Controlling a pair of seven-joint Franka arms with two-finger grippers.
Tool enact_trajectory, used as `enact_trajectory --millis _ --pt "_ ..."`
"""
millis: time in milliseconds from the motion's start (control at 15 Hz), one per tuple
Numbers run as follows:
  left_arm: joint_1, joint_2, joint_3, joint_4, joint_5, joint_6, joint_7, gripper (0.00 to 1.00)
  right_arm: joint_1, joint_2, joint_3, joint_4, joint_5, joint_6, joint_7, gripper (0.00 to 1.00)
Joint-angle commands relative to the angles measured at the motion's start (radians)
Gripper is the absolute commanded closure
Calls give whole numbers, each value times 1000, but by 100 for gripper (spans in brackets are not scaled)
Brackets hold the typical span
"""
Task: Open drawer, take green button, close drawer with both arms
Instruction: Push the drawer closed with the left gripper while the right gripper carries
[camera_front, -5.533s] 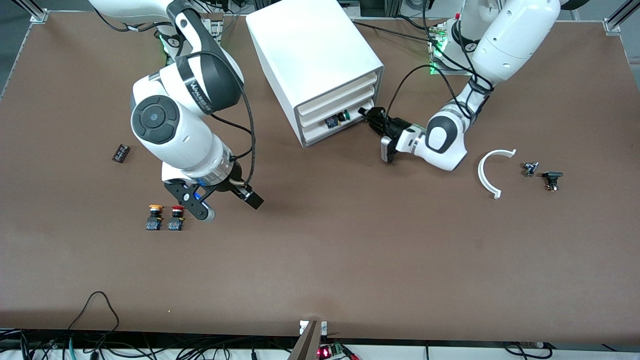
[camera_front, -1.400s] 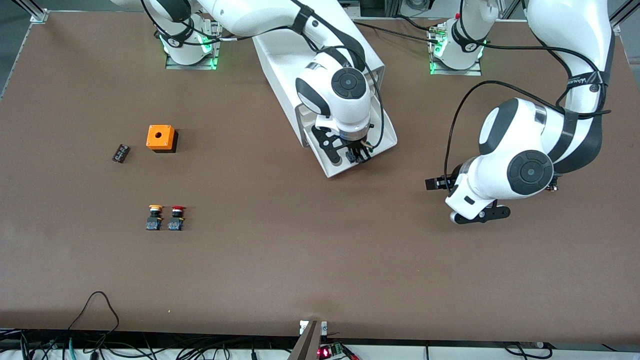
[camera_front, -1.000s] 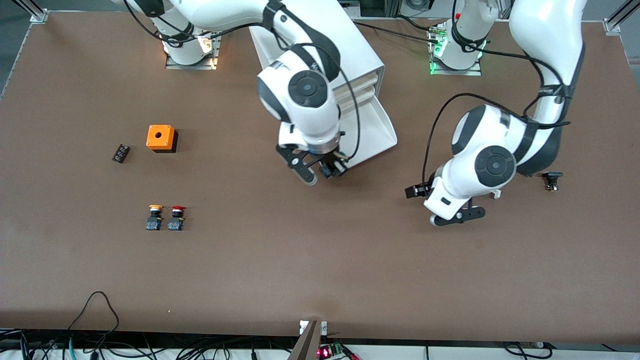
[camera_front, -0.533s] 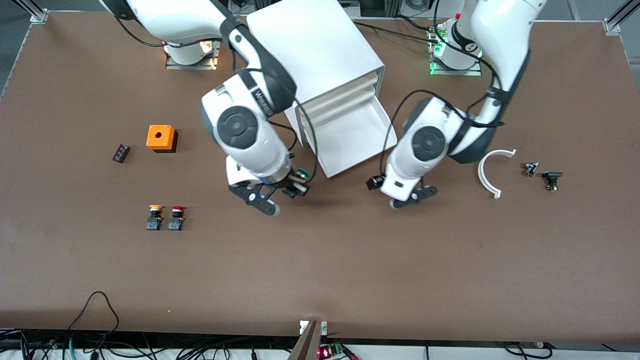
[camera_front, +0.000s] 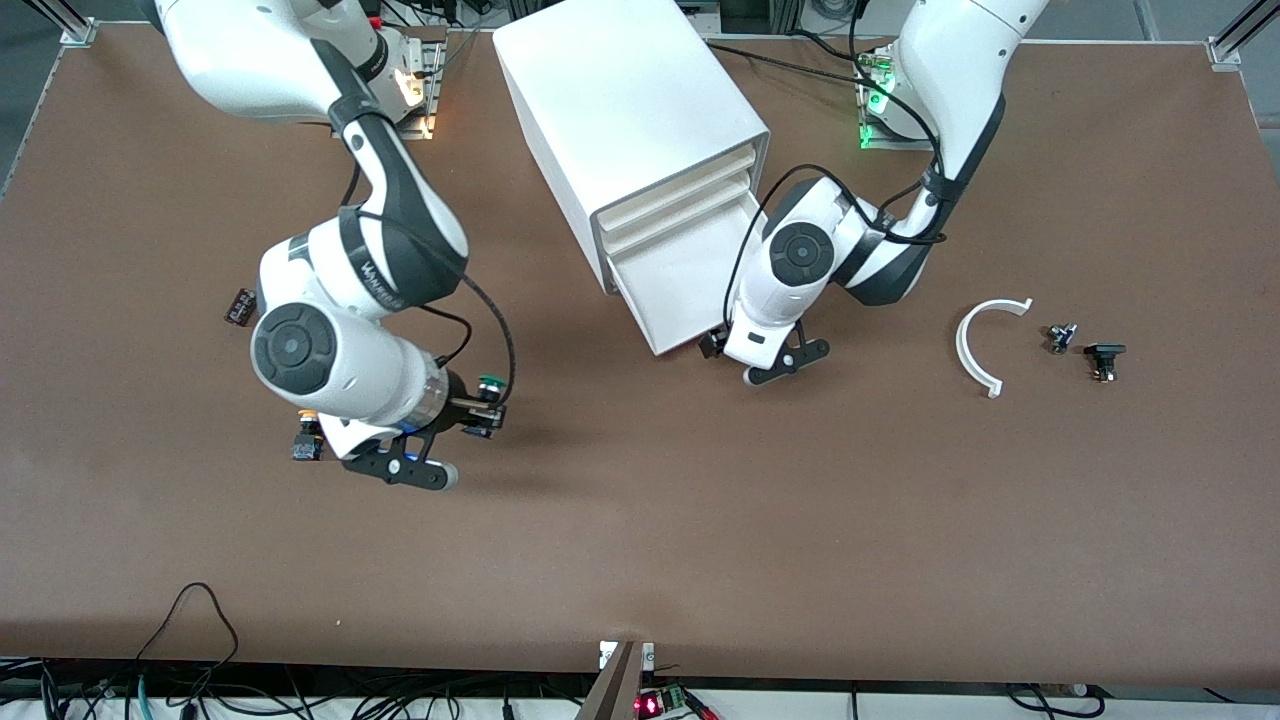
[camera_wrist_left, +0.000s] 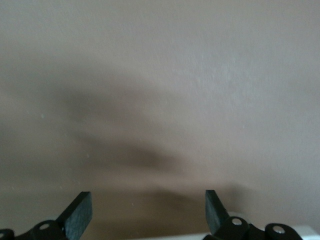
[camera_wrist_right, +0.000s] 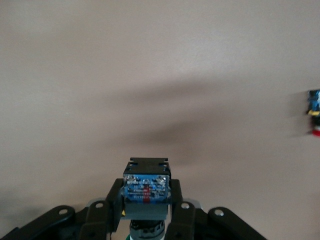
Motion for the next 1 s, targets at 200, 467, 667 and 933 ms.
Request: enact_trajectory --millis 200,467,667,933 --pt "-76 -29 -4 -59 5 3 -90 1 -78 19 8 -64 -17 68 -287 100" --pt "-65 -30 -70 -62 1 0 -126 1 -123 16 6 -217 -92 238 -368 100" --pt "-68 -29 -110 -78 1 0 -156 1 -150 18 6 -274 -127 305 -390 100" --pt "-71 -29 -140 -87 -8 0 -172 1 -167 16 6 -346 -149 374 -393 100"
